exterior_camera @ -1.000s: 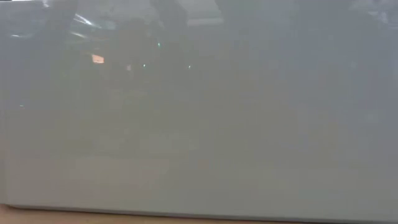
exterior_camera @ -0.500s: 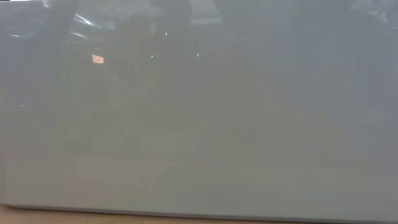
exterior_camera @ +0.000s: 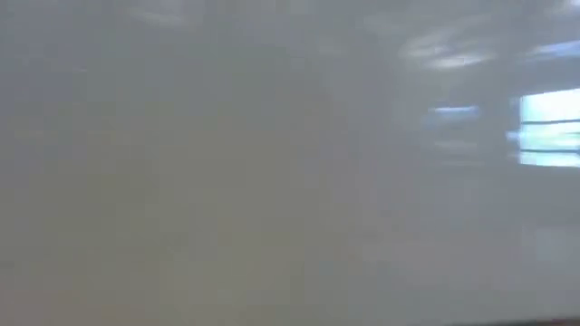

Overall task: Sort crayons/erasers/pens/pencils in bins
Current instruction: Put the blue crayon into the middle right gray bin

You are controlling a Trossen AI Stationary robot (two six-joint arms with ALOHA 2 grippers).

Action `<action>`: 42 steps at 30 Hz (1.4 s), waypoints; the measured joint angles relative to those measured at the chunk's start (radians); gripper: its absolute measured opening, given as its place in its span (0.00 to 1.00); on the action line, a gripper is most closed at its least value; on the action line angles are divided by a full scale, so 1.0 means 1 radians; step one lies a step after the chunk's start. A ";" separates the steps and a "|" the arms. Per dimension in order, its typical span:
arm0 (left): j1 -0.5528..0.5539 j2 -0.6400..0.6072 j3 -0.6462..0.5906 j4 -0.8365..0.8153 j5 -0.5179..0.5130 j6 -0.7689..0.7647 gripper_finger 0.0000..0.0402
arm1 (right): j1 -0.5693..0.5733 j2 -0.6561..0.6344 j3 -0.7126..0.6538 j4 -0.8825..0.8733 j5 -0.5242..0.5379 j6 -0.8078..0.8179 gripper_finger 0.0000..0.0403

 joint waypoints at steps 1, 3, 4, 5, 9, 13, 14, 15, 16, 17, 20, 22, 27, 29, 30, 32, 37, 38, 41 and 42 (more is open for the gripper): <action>-0.027 0.000 -0.002 0.007 -0.026 0.020 0.49 | -0.007 0.000 0.000 0.003 0.000 -0.001 0.57; -0.075 0.000 -0.005 0.009 -0.063 0.050 0.47 | -0.017 0.000 0.000 0.015 0.000 -0.001 0.57; -0.091 0.000 -0.006 0.007 -0.067 0.051 0.47 | -0.021 0.000 0.000 0.021 0.000 -0.002 0.57; -0.101 0.000 -0.006 0.006 -0.065 0.041 0.47 | -0.025 0.000 0.000 0.025 0.000 -0.006 0.57; -0.102 0.000 -0.006 -0.030 -0.057 -0.062 0.54 | -0.032 0.000 0.000 0.029 0.000 -0.022 0.57; -0.089 0.000 -0.006 -0.055 -0.033 -0.066 0.69 | -0.034 0.000 0.000 0.029 0.000 -0.021 0.57; -0.088 0.000 -0.006 -0.054 -0.031 -0.053 0.72 | -0.034 0.000 0.000 0.029 0.000 -0.021 0.57; -0.088 0.000 -0.006 -0.055 -0.031 -0.027 0.76 | -0.034 0.000 0.000 0.028 0.000 -0.021 0.57; -0.091 0.000 -0.008 -0.054 -0.031 0.011 0.79 | -0.034 0.000 0.000 0.026 0.000 -0.021 0.57; -0.096 0.000 -0.013 -0.053 -0.032 0.055 0.82 | -0.034 0.000 0.000 0.022 -0.001 -0.021 0.57; -0.102 0.000 -0.051 -0.025 -0.029 0.161 0.87 | -0.032 0.000 0.000 0.008 -0.003 -0.021 0.57; -0.100 0.000 -0.077 -0.003 -0.033 0.203 0.88 | -0.032 0.000 0.000 -0.012 -0.003 -0.020 0.57; -0.090 -0.003 -0.097 -0.006 -0.172 0.263 0.84 | -0.032 0.000 0.000 -0.033 -0.003 -0.026 0.57; -0.075 -0.002 -0.097 -0.006 -0.220 0.289 0.81 | -0.032 0.000 0.000 -0.032 -0.003 -0.036 0.57; -0.071 -0.001 -0.098 -0.004 -0.246 0.298 0.80 | -0.032 0.000 0.000 -0.033 -0.003 -0.041 0.57; -0.055 -0.001 -0.098 0.011 -0.283 0.328 0.76 | -0.032 0.000 0.000 -0.033 -0.003 -0.042 0.57; -0.018 0.001 -0.051 0.053 -0.401 0.372 0.71 | -0.032 0.000 0.000 -0.034 -0.003 -0.042 0.57; -0.009 0.001 -0.037 0.055 -0.423 0.375 0.70 | -0.032 0.000 0.000 -0.034 -0.003 -0.042 0.57; 0.030 0.001 -0.008 0.049 -0.414 0.380 0.70 | -0.032 0.000 0.000 -0.034 -0.003 -0.038 0.57; 0.042 0.001 -0.003 0.036 -0.399 0.392 0.70 | -0.032 0.000 0.000 -0.034 -0.003 -0.036 0.57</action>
